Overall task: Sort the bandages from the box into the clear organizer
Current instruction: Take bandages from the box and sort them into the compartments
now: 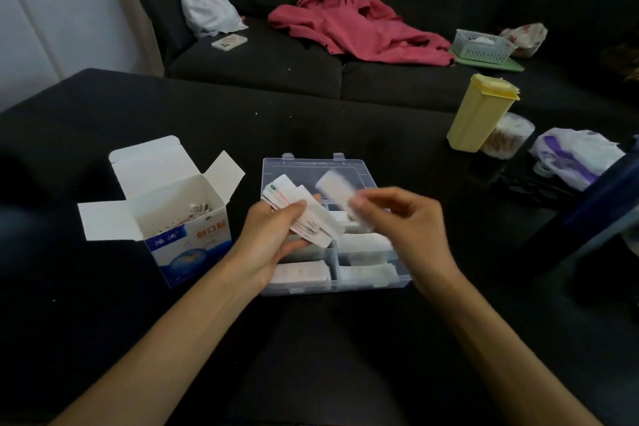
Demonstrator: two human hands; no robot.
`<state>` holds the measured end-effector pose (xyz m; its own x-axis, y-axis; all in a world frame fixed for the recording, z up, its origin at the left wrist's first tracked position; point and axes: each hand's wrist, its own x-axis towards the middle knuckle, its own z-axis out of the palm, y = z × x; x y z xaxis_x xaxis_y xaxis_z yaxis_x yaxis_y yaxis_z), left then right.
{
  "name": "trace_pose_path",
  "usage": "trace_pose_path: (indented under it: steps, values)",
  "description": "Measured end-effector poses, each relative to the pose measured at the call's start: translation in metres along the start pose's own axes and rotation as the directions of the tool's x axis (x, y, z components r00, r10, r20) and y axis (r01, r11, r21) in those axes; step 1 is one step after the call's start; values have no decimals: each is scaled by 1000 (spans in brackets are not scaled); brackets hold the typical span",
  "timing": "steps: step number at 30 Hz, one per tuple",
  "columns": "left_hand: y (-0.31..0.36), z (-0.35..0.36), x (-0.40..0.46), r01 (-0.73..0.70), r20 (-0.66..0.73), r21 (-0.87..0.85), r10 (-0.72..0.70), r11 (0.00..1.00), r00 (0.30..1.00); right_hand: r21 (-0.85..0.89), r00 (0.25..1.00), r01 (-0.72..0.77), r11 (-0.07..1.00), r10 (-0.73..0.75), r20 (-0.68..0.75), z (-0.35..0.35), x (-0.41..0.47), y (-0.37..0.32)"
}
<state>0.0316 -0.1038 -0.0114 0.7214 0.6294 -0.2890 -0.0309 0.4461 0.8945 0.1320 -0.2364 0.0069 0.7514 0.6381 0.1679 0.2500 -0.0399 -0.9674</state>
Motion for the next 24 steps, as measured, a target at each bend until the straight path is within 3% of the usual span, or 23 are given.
trace_pose_path:
  steps: [2, 4, 9, 12, 16, 19, 24]
  values:
    - [-1, 1, -2, -17, 27, 35, 16, 999, 1000, 262, 964, -254, 931, 266, -11, 2, 4, -4]
    - [-3, 4, -4, -29, 65, 64, 25, 998, 998, 273, 918, -391, 879, 393, 49, 5, 5, -3]
    - [-4, 7, -4, -82, 55, 77, 77, 994, 995, 4, 928, -373, 928, 373, 1, 13, 7, 6]
    - [-6, 6, -2, -100, 32, 89, 97, 991, 995, -73, 906, -412, 908, 417, 74, 11, 7, 8]
    - [-8, 7, -2, -69, 75, 89, 62, 994, 995, -213, 945, -306, 928, 324, 51, 7, 6, 10]
    - [-8, 8, -1, -34, 76, 105, 26, 994, 997, -184, 945, -314, 931, 326, 33, 5, 8, 12]
    - [-5, 7, 1, -37, 62, 84, 32, 996, 998, 65, 878, -475, 877, 467, 106, -8, 14, 6]
